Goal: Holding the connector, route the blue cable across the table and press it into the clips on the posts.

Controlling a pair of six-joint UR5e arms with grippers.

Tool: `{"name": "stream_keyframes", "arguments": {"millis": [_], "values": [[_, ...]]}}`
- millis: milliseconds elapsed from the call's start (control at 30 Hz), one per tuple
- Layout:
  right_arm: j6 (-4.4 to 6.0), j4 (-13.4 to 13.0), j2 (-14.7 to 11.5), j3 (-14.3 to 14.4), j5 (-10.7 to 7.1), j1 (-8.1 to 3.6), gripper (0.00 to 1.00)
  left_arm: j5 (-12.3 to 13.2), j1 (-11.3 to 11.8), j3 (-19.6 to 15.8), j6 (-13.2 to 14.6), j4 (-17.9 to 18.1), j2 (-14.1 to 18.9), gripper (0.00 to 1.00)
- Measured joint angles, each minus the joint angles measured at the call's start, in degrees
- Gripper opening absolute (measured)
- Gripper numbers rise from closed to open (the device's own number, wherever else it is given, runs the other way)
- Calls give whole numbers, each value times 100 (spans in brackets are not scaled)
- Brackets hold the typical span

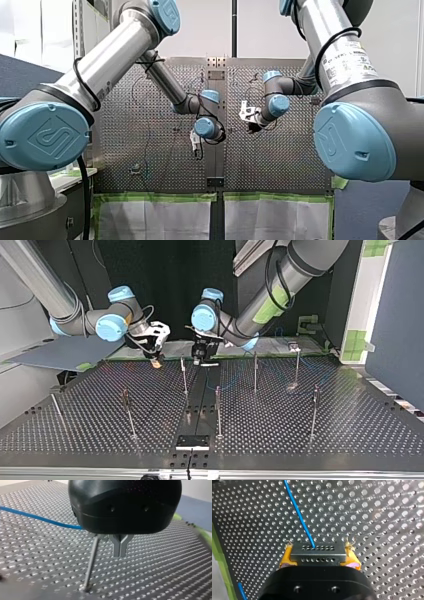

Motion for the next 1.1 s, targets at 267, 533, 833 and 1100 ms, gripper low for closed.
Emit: {"name": "stream_keyframes", "arguments": {"millis": [267, 533, 833, 1100], "values": [[28, -132, 54, -50, -36, -117, 0, 51, 147, 317, -14, -39, -22, 0], [35, -207, 247, -225, -58, -187, 0, 183, 311, 440, -17, -43, -27, 0], [58, -347, 314, -393, -205, -311, 0, 298, 470, 560, -17, -141, -27, 0], [61, -357, 316, -432, -282, -385, 0, 309, 481, 572, -16, -299, -23, 49]]}}
